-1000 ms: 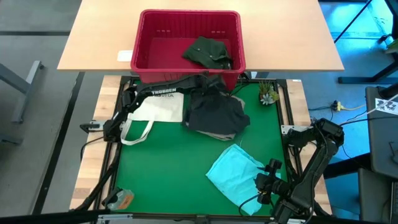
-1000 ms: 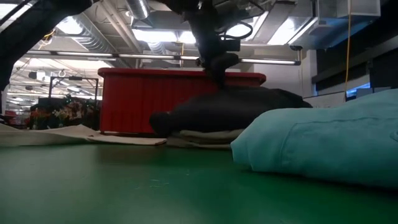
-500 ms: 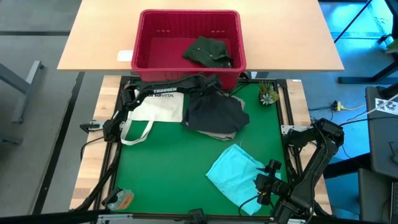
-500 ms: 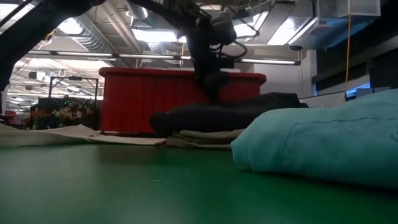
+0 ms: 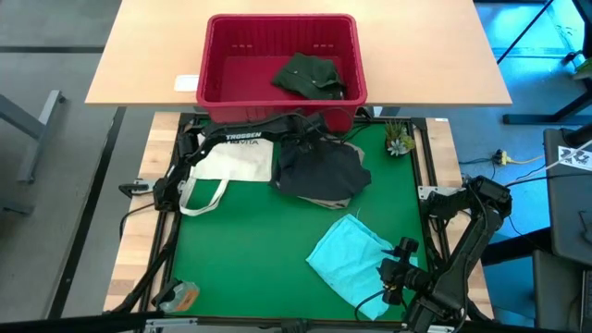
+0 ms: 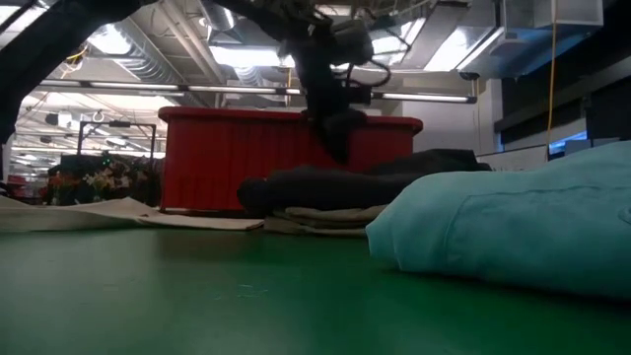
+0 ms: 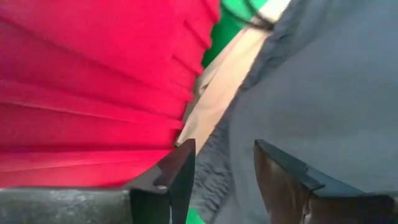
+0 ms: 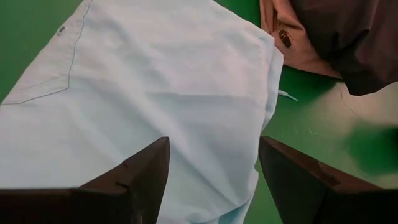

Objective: Fold Laundry from Bin
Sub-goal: Adjust the folded black shorts, then stack the folded light blue shorts on top of the folded black shorts

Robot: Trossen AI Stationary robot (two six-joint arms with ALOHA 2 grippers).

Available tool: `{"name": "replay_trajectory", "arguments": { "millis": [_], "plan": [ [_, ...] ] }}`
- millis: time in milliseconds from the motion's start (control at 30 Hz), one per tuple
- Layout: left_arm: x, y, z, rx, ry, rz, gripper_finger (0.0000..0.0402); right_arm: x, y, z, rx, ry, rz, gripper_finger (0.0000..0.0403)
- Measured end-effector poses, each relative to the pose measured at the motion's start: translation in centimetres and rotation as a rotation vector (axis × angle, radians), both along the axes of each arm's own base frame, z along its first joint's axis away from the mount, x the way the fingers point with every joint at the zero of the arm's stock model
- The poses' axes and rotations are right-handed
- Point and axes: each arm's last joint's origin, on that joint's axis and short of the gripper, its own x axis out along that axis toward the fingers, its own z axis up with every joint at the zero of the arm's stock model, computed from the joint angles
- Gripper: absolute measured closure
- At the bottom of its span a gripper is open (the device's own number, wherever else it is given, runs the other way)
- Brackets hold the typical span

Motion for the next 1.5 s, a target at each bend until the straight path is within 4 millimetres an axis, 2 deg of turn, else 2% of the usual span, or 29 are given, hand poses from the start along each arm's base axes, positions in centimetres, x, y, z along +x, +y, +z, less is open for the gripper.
{"name": "replay_trajectory", "arguments": {
  "millis": [267, 433, 567, 667, 833, 967, 1133, 1300, 1500],
  "plan": [
    [-0.4, -1.9, 2.5, 0.000, -0.052, -0.046, 0.0250, 0.0, 0.0, 0.0, 0.000, 0.000, 0.000, 0.0155],
    [-0.1, -4.4, 3.6, -0.163, -0.144, -0.128, 0.0250, 0.0, 0.0, 0.0, 0.006, 0.006, -0.001, 0.0155],
    [0.6, -7.6, 3.6, -0.377, -0.204, -0.220, 0.0250, -0.1, 0.1, -0.1, 0.038, 0.046, -0.009, 0.0155],
    [1.0, -10.8, 3.6, -0.504, -0.220, -0.274, 0.0250, -0.2, 0.3, -0.2, 0.078, 0.093, 0.006, 0.0155],
    [1.3, -16.5, 3.6, -0.569, -0.198, -0.366, 0.0250, -0.3, 2.2, -0.4, 0.187, 0.062, 0.125, 0.0155],
    [1.0, -21.1, 3.6, -0.530, -0.170, -0.448, 0.0250, -0.8, 4.1, -0.3, 0.264, -0.002, 0.219, 0.0155],
    [0.1, -26.7, 3.7, -0.366, -0.167, -0.551, 0.0250, -1.4, 5.7, -0.2, 0.296, -0.093, 0.296, 0.0155],
    [-0.5, -31.1, 3.4, -0.193, -0.178, -0.683, 0.0250, -1.4, 6.9, 0.1, 0.326, -0.171, 0.382, 0.0155],
    [-0.4, -35.3, 0.7, -0.067, -0.146, -0.819, 0.0250, -0.4, 8.5, 0.0, 0.361, -0.273, 0.484, 0.0155]
  ]
}}
